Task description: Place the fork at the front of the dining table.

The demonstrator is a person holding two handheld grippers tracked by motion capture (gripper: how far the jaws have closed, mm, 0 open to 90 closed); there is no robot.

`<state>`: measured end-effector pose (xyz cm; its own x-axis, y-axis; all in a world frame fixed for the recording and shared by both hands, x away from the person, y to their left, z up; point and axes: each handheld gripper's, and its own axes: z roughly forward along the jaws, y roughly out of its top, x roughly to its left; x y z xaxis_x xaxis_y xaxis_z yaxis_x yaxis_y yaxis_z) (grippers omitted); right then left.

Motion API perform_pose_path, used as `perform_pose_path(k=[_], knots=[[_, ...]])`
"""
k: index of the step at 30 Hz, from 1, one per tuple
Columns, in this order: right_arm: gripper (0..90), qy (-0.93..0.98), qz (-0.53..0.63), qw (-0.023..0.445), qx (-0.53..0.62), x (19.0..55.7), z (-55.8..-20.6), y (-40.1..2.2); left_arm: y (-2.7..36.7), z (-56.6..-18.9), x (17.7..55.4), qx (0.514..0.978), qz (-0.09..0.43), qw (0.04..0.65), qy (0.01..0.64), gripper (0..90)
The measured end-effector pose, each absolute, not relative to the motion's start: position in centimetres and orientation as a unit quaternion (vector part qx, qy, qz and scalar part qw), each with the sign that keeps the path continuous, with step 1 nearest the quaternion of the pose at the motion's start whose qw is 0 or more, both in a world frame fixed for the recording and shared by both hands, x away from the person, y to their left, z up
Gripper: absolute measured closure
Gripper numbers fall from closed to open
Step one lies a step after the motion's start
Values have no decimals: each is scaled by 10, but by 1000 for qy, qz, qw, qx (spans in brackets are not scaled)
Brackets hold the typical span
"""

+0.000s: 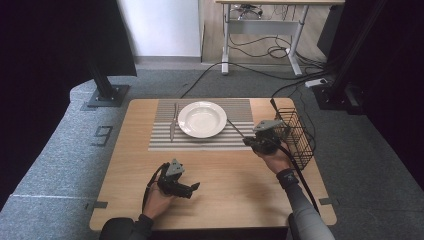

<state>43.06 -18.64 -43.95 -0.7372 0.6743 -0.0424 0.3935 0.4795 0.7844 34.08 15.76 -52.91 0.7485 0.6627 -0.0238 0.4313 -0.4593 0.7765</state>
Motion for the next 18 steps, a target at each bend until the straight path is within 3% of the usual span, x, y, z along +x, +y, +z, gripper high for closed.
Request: perform_pose_path(k=[18], knots=[[841,839,362,205,350,482,-426,-168,150,-549,342,871,138,333,333,0]])
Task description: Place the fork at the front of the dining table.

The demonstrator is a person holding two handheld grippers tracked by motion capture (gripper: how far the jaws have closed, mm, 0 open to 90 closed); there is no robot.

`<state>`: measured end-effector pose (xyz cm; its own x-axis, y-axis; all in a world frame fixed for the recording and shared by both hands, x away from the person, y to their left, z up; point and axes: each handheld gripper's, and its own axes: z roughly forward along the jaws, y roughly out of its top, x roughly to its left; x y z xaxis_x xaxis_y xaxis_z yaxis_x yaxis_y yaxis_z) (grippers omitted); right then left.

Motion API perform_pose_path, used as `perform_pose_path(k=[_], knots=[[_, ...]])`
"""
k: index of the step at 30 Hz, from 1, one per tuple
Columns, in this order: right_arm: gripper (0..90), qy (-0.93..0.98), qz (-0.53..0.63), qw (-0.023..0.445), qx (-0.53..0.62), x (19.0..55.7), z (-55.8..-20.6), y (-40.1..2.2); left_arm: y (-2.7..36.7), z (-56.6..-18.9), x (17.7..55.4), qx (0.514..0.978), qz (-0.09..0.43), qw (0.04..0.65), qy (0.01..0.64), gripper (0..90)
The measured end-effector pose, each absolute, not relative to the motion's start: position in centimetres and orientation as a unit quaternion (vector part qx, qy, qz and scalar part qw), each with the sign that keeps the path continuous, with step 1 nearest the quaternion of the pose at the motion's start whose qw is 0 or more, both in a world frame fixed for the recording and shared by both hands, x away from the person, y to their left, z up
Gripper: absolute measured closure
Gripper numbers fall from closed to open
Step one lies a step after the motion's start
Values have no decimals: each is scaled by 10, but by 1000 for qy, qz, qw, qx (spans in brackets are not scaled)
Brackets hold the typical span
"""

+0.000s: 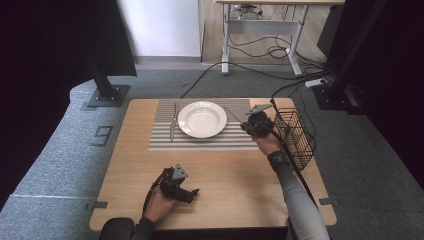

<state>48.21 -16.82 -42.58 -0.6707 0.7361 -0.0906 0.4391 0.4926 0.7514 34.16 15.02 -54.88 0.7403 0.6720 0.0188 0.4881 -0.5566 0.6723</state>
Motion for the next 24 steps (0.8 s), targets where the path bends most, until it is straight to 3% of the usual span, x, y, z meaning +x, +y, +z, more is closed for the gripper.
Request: perform_pose_path(k=[24], knots=[[843,828,294,218,426,558,-468,-161,151,-550,344,872,125,330,339,0]])
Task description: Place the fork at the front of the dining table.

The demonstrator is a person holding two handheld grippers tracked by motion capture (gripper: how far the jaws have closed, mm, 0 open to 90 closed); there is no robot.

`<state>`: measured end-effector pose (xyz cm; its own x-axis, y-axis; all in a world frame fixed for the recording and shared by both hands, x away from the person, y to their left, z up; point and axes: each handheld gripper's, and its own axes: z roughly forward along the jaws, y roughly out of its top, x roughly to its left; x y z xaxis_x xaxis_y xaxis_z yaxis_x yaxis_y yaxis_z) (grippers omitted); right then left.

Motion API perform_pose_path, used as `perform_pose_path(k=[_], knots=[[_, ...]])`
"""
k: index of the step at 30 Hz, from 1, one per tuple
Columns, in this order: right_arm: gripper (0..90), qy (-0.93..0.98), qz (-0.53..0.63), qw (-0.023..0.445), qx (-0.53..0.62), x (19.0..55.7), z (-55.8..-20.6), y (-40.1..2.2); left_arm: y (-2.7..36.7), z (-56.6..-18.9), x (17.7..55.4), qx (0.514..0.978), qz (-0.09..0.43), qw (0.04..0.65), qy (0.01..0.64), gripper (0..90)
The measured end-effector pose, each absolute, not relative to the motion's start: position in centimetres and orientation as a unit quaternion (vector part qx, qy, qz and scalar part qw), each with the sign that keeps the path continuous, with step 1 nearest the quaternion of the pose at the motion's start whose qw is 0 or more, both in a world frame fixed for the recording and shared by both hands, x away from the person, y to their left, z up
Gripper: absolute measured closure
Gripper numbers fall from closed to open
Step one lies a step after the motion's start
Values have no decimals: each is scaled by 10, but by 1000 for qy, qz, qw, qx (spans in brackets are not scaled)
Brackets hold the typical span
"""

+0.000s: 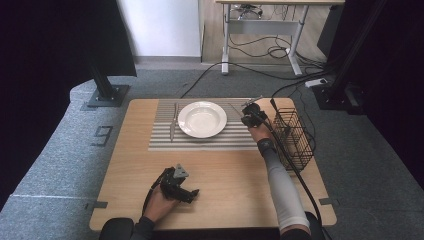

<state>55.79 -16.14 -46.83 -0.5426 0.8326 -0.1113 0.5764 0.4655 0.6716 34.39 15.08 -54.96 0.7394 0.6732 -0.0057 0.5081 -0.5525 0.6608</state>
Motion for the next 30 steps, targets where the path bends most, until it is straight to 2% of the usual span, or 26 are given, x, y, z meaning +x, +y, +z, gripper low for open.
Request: perform_pose_path(k=[13,30], knots=[[843,832,250,213,448,573,-513,-154,151,-549,344,873,125,329,338,0],[840,816,242,206,483,584,-530,-165,151,-549,344,873,125,329,338,0]])
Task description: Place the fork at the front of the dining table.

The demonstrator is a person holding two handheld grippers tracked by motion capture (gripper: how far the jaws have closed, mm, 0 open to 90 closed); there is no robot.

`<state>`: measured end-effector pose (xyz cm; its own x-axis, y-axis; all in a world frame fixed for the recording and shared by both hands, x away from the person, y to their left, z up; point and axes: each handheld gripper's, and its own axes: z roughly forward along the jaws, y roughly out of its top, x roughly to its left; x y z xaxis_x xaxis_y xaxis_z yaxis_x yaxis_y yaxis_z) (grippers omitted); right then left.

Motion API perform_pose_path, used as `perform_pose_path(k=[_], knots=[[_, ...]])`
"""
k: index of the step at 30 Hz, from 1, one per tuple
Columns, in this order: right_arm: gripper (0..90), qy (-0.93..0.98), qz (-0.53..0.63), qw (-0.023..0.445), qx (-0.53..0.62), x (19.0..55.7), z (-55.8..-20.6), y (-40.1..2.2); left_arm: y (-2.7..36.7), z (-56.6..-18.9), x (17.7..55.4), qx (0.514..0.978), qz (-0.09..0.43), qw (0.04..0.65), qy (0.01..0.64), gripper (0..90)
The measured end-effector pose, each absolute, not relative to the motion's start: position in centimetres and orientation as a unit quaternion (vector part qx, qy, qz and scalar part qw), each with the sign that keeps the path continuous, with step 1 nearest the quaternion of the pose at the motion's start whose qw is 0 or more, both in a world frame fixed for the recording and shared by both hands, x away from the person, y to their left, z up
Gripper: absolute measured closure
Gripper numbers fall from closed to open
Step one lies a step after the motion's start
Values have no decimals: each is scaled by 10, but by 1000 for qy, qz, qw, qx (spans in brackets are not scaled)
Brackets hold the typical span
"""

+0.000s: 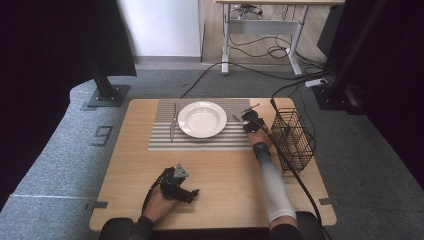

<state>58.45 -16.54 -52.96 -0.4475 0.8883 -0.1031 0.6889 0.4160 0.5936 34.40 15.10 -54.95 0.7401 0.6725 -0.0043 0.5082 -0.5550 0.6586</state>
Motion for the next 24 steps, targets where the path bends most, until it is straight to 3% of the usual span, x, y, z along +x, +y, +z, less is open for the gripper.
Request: perform_pose_path(k=[10,24], knots=[[806,815,263,192,479,582,-526,-167,151,-549,344,873,125,329,338,0],[516,812,273,185,481,541,-512,-180,151,-550,344,873,125,329,338,0]])
